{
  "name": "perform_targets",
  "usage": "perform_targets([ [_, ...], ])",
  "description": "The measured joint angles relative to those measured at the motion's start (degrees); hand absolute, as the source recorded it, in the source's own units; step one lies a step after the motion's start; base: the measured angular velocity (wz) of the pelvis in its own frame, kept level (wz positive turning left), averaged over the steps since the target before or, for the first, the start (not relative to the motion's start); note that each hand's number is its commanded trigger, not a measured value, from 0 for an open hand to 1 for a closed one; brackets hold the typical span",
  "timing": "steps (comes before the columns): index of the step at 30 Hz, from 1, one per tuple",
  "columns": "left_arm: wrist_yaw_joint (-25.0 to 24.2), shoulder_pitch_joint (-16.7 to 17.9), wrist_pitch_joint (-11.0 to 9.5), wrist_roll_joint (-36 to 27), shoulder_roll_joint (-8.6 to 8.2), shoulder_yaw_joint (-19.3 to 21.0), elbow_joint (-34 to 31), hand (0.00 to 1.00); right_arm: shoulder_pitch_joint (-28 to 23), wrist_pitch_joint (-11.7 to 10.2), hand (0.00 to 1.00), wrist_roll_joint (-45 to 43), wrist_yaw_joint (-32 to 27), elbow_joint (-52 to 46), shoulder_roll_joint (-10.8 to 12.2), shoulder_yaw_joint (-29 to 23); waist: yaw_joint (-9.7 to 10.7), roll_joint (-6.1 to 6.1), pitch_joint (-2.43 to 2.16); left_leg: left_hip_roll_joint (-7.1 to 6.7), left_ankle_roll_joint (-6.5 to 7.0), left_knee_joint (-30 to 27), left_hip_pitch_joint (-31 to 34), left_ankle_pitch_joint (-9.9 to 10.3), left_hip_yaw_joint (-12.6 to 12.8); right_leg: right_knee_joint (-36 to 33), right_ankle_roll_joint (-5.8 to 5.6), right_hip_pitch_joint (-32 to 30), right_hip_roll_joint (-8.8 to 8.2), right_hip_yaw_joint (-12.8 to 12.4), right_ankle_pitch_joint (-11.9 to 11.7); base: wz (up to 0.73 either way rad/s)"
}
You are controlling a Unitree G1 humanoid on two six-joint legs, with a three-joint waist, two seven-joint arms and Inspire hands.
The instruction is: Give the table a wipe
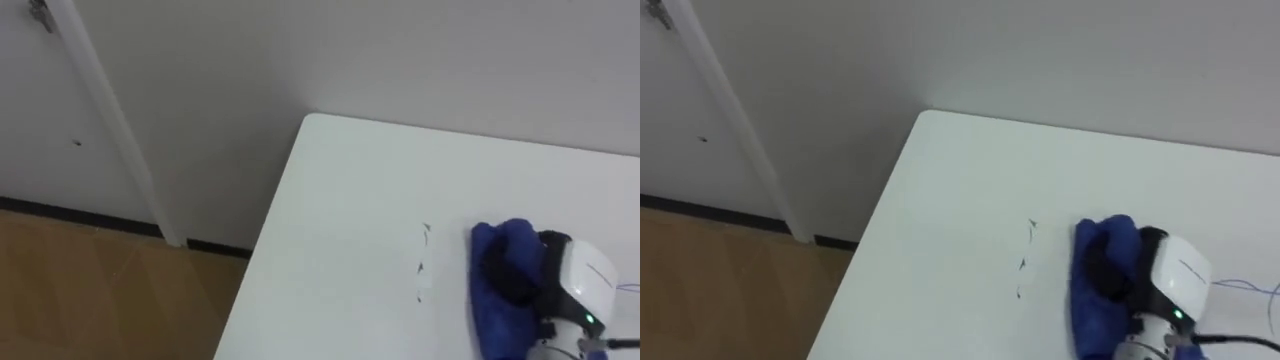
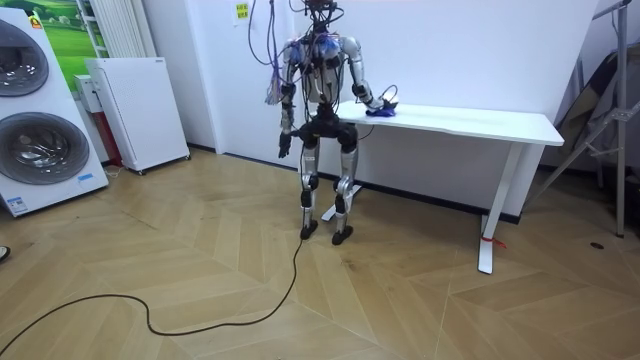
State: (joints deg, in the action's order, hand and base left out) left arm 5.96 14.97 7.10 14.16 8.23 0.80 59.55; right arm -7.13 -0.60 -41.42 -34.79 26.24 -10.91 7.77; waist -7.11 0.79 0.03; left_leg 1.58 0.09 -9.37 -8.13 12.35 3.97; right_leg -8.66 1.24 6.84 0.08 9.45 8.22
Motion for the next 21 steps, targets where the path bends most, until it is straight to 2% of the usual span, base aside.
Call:
perform_targets([
  [3, -0.5, 1.2, 0.8, 0.0, -0.24, -0.1, -1.8, 0.0, 1.0, -0.5, 1.0, -1.6, 0.3, 0.1, -0.5, 1.1, 0.1, -0.12, 0.04, 0.04, -0.07, -0.2, 0.3, 0.0, -0.2, 0.1, 0.07, -0.5, 0.08, 0.2, 0.5, 0.14],
  [4, -0.5, 1.4, 0.9, -0.1, -0.2, 0.0, -2.3, 0.0, 0.8, -1.4, 1.0, -1.6, -0.1, 0.7, -0.9, 1.0, 0.5, -0.06, -0.01, 0.02, -0.08, -0.2, 0.5, 0.0, -0.2, 0.1, 0.07, -0.4, 0.04, 0.1, 0.5, 0.07],
  [7, -0.4, 1.2, 0.7, 0.1, 0.16, 1.3, -2.7, 0.0, 0.7, -6.2, 1.0, -1.2, -3.4, 5.1, -1.6, 0.2, 1.5, -0.64, 0.18, -0.15, -0.03, -0.1, 0.5, -0.1, 0.4, 0.8, -0.03, 0.2, -0.17, 0.2, 0.5, 0.08],
  [8, -0.3, 1.0, 0.4, 0.3, 0.27, 1.4, -2.8, 0.0, 0.7, -7.0, 1.0, -1.2, -4.3, 6.2, -1.7, -0.2, 1.9, -0.8, 0.14, -0.22, 0.11, -0.2, 0.6, -0.2, 0.6, 1.0, -0.1, 0.4, -0.28, 0.3, 0.5, 0.3],
  [9, -0.2, 1.0, -0.3, 1.0, 0.41, 1.7, -2.9, 0.0, 0.3, -8.0, 1.0, -0.9, -6.0, 8.0, -1.7, -1.3, 2.7, -1.41, 0.08, -0.49, 0.34, -0.2, 0.2, -0.3, 0.9, 1.0, -0.42, 0.6, -0.62, 0.2, 0.6, 0.38],
  [11, -0.2, 1.1, -0.9, 2.1, 0.62, 3.4, -2.7, 0.0, -1.3, -9.9, 1.0, 0.1, -9.3, 12.1, -1.8, -5.9, 3.8, -1.75, -0.08, -1.19, 0.79, -0.1, -0.6, -0.4, 1.0, 1.1, -1.17, 1.8, -1.25, -0.1, 1.2, 0.37],
  [12, -0.2, 1.0, -0.9, 2.9, 0.66, 4.4, -2.8, 0.0, -2.0, -10.2, 1.0, 0.2, -10.2, 12.9, -1.8, -7.4, 3.9, -1.82, -0.16, -1.33, 1.01, -0.1, -0.7, -0.2, 1.1, 1.1, -1.31, 2.1, -1.38, -0.2, 1.3, 0.22],
  [14, 0.0, 2.0, -0.9, 5.6, 0.77, 8.5, -2.9, 0.0, -4.8, -11.4, 1.0, 1.3, -13.5, 15.6, -2.2, -12.4, 4.0, -2.14, -0.78, -1.47, 1.66, -0.2, -1.1, 0.1, 1.2, 0.9, -1.79, 2.6, -1.85, -0.8, 1.5, 0.04],
  [17, 0.0, 3.6, -0.9, 5.6, 1.8, 10.6, -5.0, 0.0, -6.5, -12.1, 1.0, 4.2, -15.0, 18.2, -2.7, -15.7, 4.5, -2.42, -1.03, -1.79, 2.31, -0.5, -1.5, 0.5, 1.6, 0.8, -2.23, 3.1, -2.35, -0.6, 1.3, -0.03],
  [19, 0.0, 4.6, -0.9, 5.7, 1.8, 10.9, -6.7, 0.0, -7.0, -12.1, 1.0, 4.2, -14.9, 18.6, -3.1, -17.0, 5.6, -2.61, -1.05, -1.99, 2.76, -1.3, -1.4, 0.8, 1.6, -0.1, -2.53, 3.0, -2.86, 0.0, 1.5, -0.03],
  [21, 0.0, 4.4, -1.3, 5.6, 1.73, 10.8, -6.9, 0.0, -7.0, -11.7, 1.0, 4.1, -14.3, 18.6, -3.0, -17.4, 5.1, -2.12, -1.19, -1.8, 3.12, -2.3, -1.4, 1.6, 2.7, -2.4, -2.87, 1.9, -3.09, 0.0, 1.7, -0.33],
])
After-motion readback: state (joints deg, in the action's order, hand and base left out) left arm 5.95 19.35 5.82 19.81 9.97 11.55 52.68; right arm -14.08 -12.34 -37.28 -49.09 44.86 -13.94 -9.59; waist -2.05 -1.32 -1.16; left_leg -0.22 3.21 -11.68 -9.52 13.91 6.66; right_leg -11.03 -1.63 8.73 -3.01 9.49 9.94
